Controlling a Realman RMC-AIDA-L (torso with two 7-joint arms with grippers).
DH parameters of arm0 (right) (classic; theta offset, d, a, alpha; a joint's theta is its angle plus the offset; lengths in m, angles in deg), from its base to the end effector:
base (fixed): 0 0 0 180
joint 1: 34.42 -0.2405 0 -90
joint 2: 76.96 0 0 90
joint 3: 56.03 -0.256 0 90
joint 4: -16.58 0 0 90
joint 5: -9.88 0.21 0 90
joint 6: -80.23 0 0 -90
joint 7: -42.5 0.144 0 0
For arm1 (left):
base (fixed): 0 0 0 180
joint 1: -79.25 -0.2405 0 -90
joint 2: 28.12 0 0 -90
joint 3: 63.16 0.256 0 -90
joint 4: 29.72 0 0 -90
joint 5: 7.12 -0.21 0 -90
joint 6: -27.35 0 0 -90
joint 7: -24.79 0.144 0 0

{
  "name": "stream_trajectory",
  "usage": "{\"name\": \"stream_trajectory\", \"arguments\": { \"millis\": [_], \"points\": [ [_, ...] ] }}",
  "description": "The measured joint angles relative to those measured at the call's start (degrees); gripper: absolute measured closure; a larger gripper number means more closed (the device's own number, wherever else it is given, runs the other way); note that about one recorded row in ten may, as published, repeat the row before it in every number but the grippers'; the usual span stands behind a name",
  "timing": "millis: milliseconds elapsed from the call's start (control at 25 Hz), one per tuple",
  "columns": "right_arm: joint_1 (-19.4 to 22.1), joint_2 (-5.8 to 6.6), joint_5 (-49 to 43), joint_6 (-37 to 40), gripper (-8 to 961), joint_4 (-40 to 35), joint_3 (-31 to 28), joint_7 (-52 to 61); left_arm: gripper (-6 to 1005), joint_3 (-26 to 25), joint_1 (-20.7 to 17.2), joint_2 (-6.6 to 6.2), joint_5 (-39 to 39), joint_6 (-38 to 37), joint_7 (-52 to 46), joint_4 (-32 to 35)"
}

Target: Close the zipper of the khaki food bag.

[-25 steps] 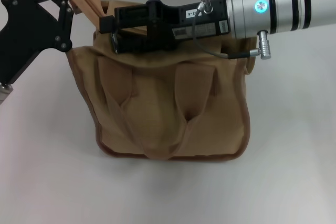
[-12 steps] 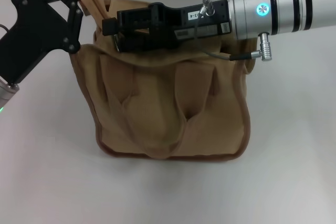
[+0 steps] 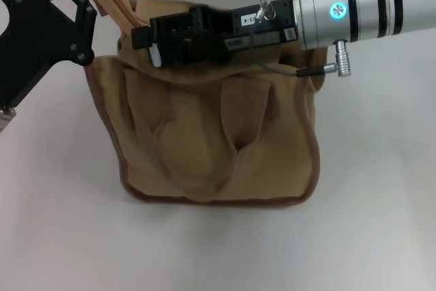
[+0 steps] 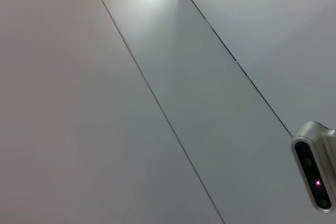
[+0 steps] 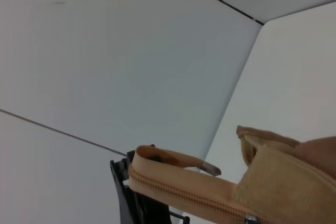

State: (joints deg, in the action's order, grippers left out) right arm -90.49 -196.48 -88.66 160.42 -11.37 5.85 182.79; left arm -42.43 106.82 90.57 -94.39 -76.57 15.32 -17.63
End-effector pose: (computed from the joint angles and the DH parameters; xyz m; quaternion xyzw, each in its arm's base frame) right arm 0.0859 0.3904 -0.0628 0.8161 -0.5215 -0.2175 0.1210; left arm -0.2600 0.3003 0.0281 -0.7590 0.1332 -0.4139 0.4846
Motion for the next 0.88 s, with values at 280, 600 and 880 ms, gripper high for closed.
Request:
{"name": "stream_trajectory", "arguments": {
  "millis": [280, 600, 880],
  "points": [
    [-0.4, 0.00, 0.0, -0.6, 332, 0.0, 0.7, -0.1, 987, 0.2, -0.1, 0.06, 0.1, -0.2, 0.0, 0.0],
    [-1.2, -0.04, 0.0, -2.2, 465, -0.1, 3.1, 0.3, 988, 0.2, -0.2, 0.16, 0.0, -0.7, -0.1, -0.1],
    [-0.5, -0.08, 0.0, -2.6, 783, -1.5, 3.8, 0.6, 988, 0.0, -0.3, 0.15, 0.1, -1.0, -0.1, -0.1]
  ]
}}
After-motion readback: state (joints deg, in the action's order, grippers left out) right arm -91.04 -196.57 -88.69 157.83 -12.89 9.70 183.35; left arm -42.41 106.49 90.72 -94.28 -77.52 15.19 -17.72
